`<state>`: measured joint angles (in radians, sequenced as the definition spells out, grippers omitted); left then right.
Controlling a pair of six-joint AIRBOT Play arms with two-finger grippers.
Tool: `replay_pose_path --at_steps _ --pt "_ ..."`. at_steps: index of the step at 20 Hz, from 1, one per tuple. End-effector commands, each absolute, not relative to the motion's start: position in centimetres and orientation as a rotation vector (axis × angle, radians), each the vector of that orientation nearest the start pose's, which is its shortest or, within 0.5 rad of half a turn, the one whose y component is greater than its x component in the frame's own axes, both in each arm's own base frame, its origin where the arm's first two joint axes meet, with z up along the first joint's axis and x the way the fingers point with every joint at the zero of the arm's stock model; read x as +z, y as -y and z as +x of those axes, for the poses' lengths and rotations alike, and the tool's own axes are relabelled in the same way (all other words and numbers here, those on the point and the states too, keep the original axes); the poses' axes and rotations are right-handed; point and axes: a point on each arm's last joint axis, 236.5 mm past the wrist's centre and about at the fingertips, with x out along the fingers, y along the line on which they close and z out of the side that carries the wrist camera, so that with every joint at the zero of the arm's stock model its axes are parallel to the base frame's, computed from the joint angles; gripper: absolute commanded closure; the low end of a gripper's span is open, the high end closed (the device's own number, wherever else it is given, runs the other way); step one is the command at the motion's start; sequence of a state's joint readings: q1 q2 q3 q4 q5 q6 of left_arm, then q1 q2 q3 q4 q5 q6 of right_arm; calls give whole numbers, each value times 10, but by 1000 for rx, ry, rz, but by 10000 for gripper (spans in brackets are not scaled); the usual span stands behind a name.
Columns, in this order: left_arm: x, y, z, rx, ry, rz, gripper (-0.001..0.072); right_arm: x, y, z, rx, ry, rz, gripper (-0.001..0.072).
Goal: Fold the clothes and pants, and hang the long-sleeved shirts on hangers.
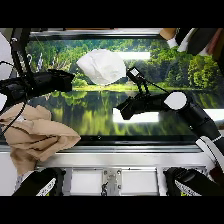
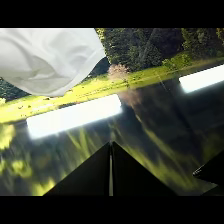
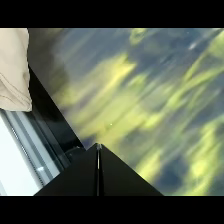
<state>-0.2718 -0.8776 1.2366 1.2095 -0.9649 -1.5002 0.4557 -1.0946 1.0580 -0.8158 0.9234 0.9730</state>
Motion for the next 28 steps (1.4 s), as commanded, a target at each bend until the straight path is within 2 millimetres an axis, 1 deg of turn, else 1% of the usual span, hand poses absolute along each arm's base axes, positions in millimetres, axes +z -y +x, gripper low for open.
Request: replay_pose_path --at_steps 1,15,16,17,18,19,20,21,22,23,24,25,26,27,28 --pt "236 169 348 -510 -620 -140 686 115 -294 305 1010 -798 -19 682" --pt "236 169 346 -513 -627 -141 685 116 -294 305 1010 -797 -19 682" --pt "233 166 344 -508 -641 -133 560 115 -294 305 1010 -798 -19 682" --pt "230 161 341 -497 -672 -133 124 115 -294 305 1010 -798 -19 682" --pt "224 149 337 -460 -728 -164 4 116 -294 305 1010 -797 -19 682" --pt "213 130 331 -404 -799 -163 4 115 -294 305 1010 -798 -19 682" --pt "196 103 321 -323 -892 -146 4 115 -294 305 1010 -798 -19 682" --pt "178 73 311 -229 -973 -132 5 116 -294 305 1010 -797 -19 682" --pt "160 39 298 -119 -1038 -124 5 115 -294 305 1010 -798 -19 682" --pt "143 8 286 -15 -1073 -127 5 116 -294 305 1010 -797 -19 682" --pt "128 -18 274 75 -1086 -143 5 116 -294 305 1010 -797 -19 682" --pt "111 -40 263 155 -1091 -177 5 116 -294 305 1010 -797 -19 682" --pt "95 -57 254 219 -1087 -217 5 116 -294 305 1010 -797 -19 682" --pt "78 -72 246 276 -1084 -254 4 116 -294 305 1010 -797 -19 682" --pt "62 -81 239 312 -1092 -275 4 116 -294 305 1010 -797 -19 682"
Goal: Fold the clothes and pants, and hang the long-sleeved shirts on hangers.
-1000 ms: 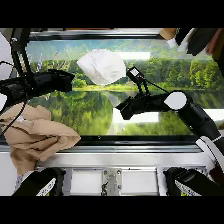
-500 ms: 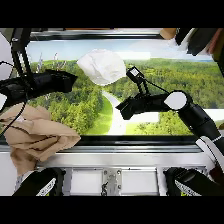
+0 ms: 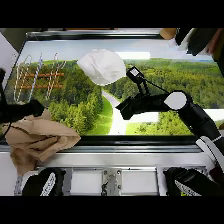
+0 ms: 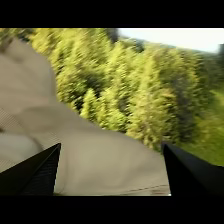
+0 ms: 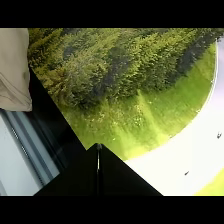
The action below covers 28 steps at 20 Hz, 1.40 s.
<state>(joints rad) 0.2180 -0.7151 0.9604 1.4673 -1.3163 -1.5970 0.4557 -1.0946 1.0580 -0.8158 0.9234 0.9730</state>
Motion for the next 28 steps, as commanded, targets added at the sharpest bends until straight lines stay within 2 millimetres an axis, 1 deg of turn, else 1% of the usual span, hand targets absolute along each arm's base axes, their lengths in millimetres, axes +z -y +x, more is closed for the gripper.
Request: replay_pose_path --at_steps 1,2,3,5,8,10,11,13,15,16,18,20,22,23,24,25,26,27,28 --pt "46 -86 233 337 -1107 -301 4 116 -294 305 1010 -797 -19 682" --pt "32 -85 231 331 -1122 -321 4 116 -294 305 1010 -797 -19 682" --pt "19 -79 232 305 -1142 -341 4 115 -294 305 1010 -798 -19 682" --pt "1 -71 240 266 -1167 -378 4 116 -294 305 1010 -797 -19 682" --pt "-11 -78 253 271 -1197 -389 4 116 -294 305 1010 -797 -19 682" --pt "-13 -72 262 246 -1215 -435 6 116 -294 305 1010 -797 -19 682" --pt "-14 -66 266 222 -1224 -466 77 115 -294 305 1010 -798 -19 682" --pt "-17 -50 272 151 -1231 -509 284 115 -294 305 1010 -798 -19 682" --pt "-16 -35 275 98 -1235 -558 598 115 -294 305 1010 -798 -19 682" --pt "-13 -27 277 59 -1229 -569 685 115 -294 305 1010 -798 -19 682" --pt "0 -8 283 -15 -1196 -600 685 116 -294 305 1010 -798 -17 682" --pt "19 17 286 -92 -1147 -575 685 121 -299 303 1023 -796 21 682" --pt "41 52 286 -198 -1093 -535 686 129 -306 300 1044 -792 80 682" --pt "54 73 286 -252 -1060 -537 686 128 -305 299 1049 -792 73 681" --pt "69 96 286 -311 -1021 -553 686 128 -301 302 1045 -774 34 683" --pt "87 122 287 -381 -974 -564 686 128 -289 311 1000 -774 11 683" --pt "107 148 287 -453 -930 -559 686 127 -265 327 888 -793 -6 684" --pt "126 171 287 -512 -888 -540 686 127 -228 347 732 -807 -35 684" --pt "149 199 289 -585 -843 -527 686 132 -190 364 575 -803 -50 683"
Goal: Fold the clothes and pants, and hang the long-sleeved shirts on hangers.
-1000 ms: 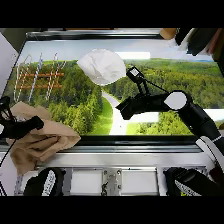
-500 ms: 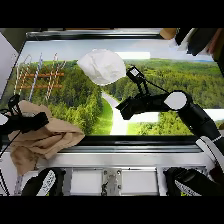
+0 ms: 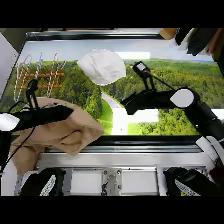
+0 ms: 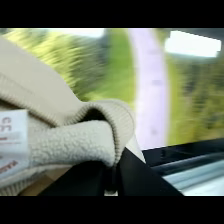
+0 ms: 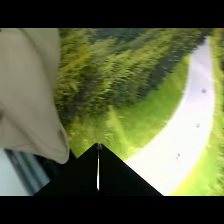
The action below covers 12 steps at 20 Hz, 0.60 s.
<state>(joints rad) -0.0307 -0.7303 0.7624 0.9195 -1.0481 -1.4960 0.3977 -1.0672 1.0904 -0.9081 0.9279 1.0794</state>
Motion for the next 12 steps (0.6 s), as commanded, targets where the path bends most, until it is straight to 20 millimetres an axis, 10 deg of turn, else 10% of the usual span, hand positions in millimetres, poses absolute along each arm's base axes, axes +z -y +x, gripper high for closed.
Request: replay_pose_path --at_steps 1,4,7,8,9,10,12 --pt "172 229 289 -666 -802 -506 686 142 -153 375 434 -783 -51 683" --pt "202 318 281 -865 -780 -444 686 177 -75 380 216 -700 6 683" --pt "173 383 270 -989 -872 -324 685 186 -32 370 113 -698 40 683" --pt "160 395 270 -1010 -908 -285 594 184 -22 367 89 -714 50 683" --pt "151 402 273 -1021 -945 -261 210 180 -15 364 70 -735 56 683" --pt "146 405 279 -1021 -970 -249 82 177 -10 362 58 -752 62 683" --pt "147 392 295 -1019 -979 -165 93 173 -7 359 50 -771 65 683"
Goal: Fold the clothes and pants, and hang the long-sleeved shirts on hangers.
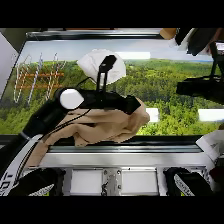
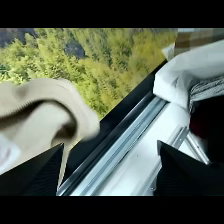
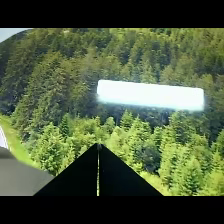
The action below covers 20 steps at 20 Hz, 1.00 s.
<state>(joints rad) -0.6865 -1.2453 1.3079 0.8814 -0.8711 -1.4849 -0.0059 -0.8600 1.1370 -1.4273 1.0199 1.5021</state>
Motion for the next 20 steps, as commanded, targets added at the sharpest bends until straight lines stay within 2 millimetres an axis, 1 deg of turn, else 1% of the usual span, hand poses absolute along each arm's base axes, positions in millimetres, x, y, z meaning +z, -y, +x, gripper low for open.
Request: replay_pose_path --at_steps 1,2,3,4,5,6,7,8,10,11,14,16,18,20 --pt "149 376 306 -986 -971 -95 93 173 -7 359 51 -772 65 683" --pt "149 355 317 -944 -957 -4 93 173 -7 359 51 -771 66 683" --pt "145 329 326 -896 -945 123 93 173 -9 359 56 -771 71 683" --pt "137 303 331 -844 -956 233 93 173 -10 359 59 -771 75 683" --pt "124 276 334 -789 -987 329 93 174 -11 359 61 -771 78 683" --pt "108 255 335 -746 -1023 393 93 173 -12 359 64 -772 80 683" --pt "89 240 333 -734 -1064 437 93 171 -12 358 66 -776 83 683" --pt "68 231 332 -733 -1099 467 93 168 -13 358 67 -783 85 683" --pt "31 222 333 -754 -1128 525 92 161 -15 356 73 -800 95 683" --pt "17 219 338 -745 -1134 523 92 157 -16 355 78 -808 101 682" --pt "-8 209 358 -702 -1144 495 93 148 -17 350 80 -843 102 683" --pt "-17 207 354 -743 -1167 536 93 147 -17 349 80 -849 102 683" --pt "-15 215 344 -822 -1165 551 93 147 -17 349 80 -849 102 683" --pt "-15 218 345 -842 -1149 557 93 147 -17 349 81 -849 103 683"
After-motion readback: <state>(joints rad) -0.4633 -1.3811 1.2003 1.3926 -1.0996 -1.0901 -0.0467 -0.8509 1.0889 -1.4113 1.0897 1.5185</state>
